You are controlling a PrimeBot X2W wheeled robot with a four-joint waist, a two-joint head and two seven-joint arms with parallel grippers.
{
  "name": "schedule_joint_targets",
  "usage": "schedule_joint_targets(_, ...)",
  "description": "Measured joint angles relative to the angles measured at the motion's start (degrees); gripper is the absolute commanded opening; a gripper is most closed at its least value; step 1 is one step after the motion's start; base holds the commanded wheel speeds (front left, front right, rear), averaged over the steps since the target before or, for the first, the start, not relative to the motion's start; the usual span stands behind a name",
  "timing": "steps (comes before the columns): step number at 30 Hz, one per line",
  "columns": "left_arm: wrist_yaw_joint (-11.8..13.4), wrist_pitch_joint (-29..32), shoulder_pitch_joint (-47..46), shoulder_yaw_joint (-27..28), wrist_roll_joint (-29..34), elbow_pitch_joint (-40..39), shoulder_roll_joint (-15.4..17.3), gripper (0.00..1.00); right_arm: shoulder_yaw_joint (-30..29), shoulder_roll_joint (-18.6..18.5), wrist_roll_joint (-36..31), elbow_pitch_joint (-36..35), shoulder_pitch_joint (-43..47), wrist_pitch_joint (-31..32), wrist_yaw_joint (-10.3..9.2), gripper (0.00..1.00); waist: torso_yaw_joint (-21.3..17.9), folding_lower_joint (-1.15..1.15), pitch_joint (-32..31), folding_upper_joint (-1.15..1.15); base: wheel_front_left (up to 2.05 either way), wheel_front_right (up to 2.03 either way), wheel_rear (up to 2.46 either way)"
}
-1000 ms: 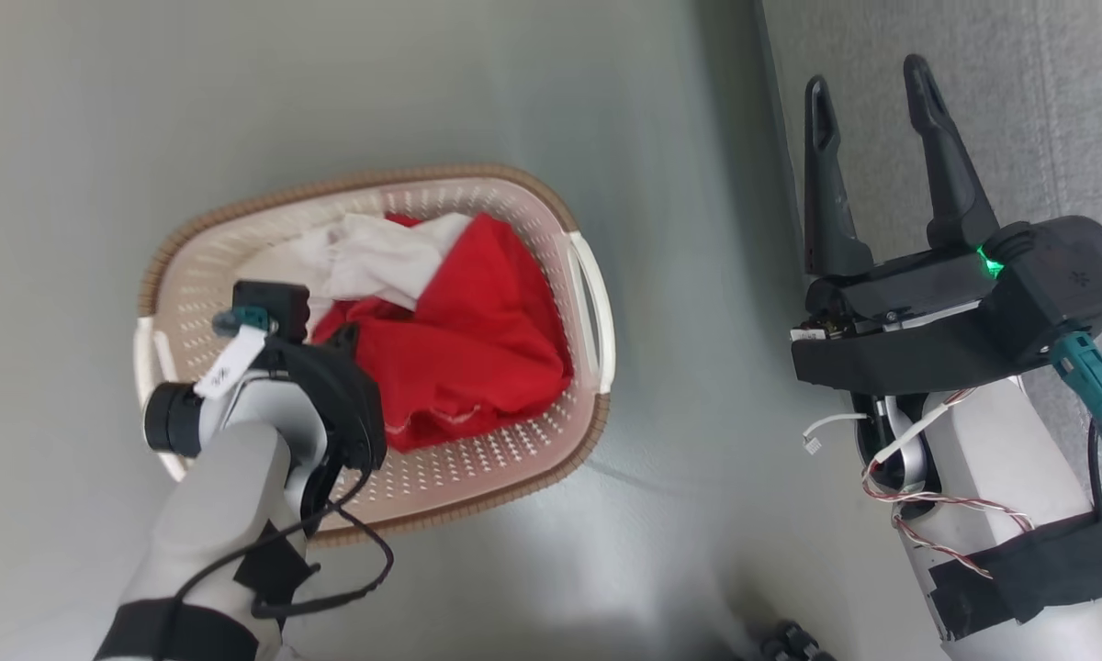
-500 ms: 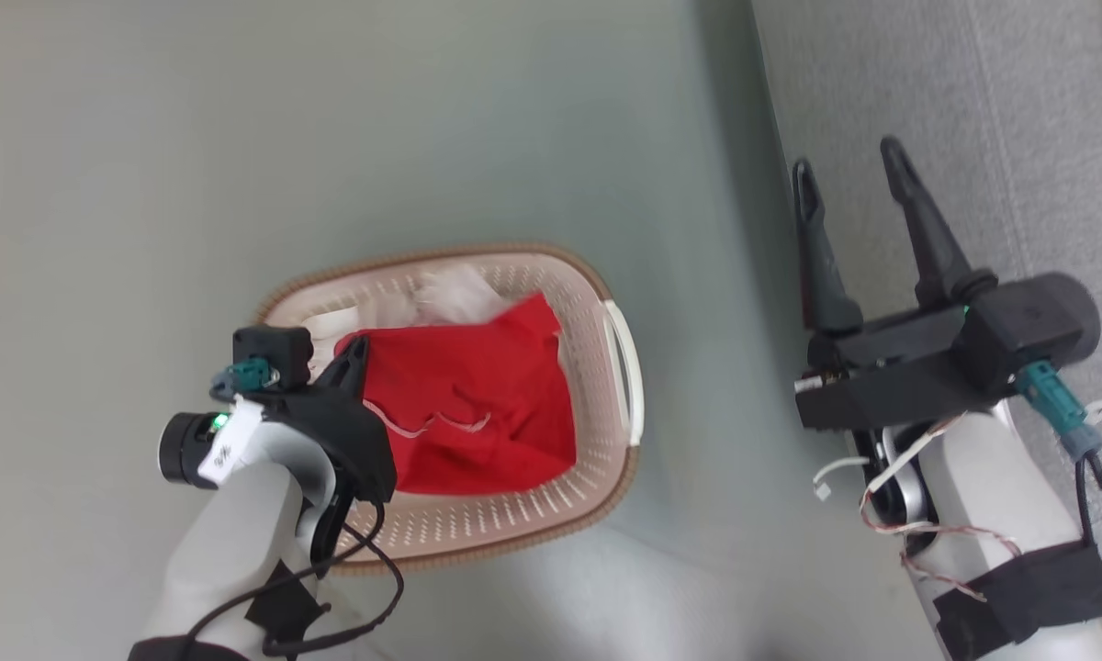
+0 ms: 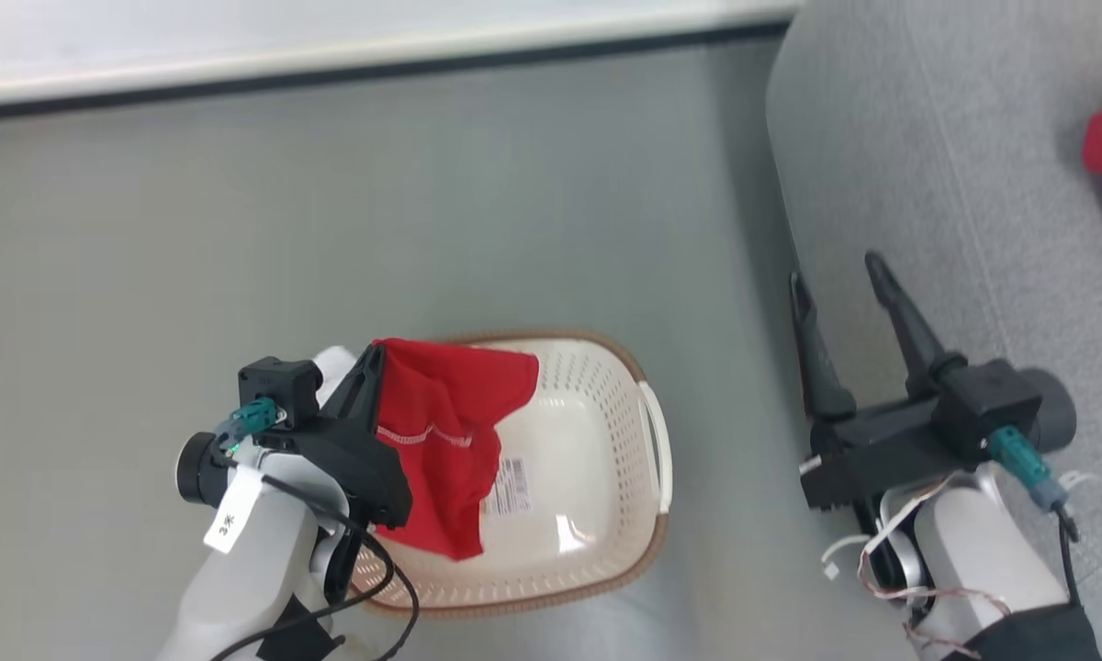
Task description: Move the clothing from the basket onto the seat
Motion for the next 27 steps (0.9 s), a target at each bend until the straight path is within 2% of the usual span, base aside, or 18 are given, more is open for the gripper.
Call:
schedule_joint_targets(14,0.54,-0.51,6.00,1.71,0.01,-11.25,0.51,0.00,1.15,-0.01,1.02,1.79,6.82,0.29,0.25,1.00,1.95,0.00,-9.66,0.00,0.00,0.00,0.00)
schedule_joint_targets(27,1.74,-0.51,12.55,2.23,0.88,-24.36,1.24,0.00,2.18,0.20,2.37,1.91,10.95,1.11,0.48,1.00,2.43,0.00,-15.40,0.00,0.00,0.00,0.00)
